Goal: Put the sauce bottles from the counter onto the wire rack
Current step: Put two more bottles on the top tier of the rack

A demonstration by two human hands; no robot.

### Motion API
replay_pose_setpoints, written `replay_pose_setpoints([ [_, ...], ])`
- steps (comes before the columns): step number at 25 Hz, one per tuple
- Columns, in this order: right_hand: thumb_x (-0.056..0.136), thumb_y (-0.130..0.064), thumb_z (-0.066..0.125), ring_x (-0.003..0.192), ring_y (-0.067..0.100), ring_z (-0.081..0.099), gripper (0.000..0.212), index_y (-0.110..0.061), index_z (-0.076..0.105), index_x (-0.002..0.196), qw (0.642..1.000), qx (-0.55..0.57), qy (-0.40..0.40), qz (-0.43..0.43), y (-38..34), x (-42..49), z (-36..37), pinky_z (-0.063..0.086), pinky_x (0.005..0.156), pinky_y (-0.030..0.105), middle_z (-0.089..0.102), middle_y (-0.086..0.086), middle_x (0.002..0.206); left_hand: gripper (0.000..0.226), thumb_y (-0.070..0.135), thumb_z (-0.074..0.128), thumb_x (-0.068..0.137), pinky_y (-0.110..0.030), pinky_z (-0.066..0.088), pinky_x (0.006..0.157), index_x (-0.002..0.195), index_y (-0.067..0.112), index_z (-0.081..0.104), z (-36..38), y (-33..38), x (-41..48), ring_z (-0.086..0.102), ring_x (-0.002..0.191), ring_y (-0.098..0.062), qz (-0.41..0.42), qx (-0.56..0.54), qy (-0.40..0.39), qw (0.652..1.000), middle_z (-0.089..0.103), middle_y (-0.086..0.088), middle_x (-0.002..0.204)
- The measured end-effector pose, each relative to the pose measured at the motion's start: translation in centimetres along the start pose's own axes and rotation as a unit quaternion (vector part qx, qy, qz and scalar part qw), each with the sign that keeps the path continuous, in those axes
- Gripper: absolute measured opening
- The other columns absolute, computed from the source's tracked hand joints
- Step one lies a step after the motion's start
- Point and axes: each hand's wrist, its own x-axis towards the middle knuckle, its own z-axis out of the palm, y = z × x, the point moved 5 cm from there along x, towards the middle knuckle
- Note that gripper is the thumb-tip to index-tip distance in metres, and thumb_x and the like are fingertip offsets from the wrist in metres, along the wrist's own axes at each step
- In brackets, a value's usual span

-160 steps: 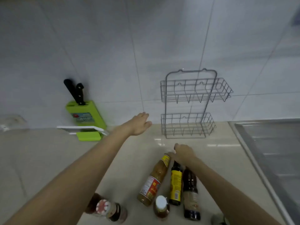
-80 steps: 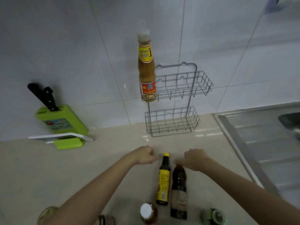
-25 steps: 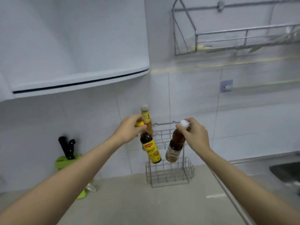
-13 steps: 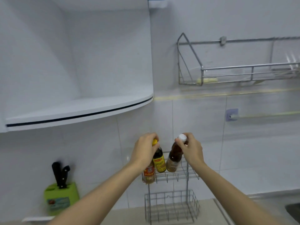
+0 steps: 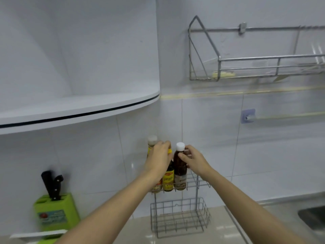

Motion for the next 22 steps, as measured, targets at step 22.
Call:
replay_pose_setpoints([
  [22,0.091,-0.023,0.059,0.068,0.012,0.065,0.01,-0.022,0.062,0.082,0.984,-0.148,-0.066,-0.069,-4.8,-16.9,8.4,0.046,0.061,0.024,0.07,-0.003,0.07,0.018,0.011,0.057,0.094,-0.027,0.054,0.078,0.1,-0.003,0.067,-9.3,-11.8,-24.3,0.071,0.081,-0.024,-0.105,-0.248,-0.316,0.91,0.073,-0.019,0.102],
])
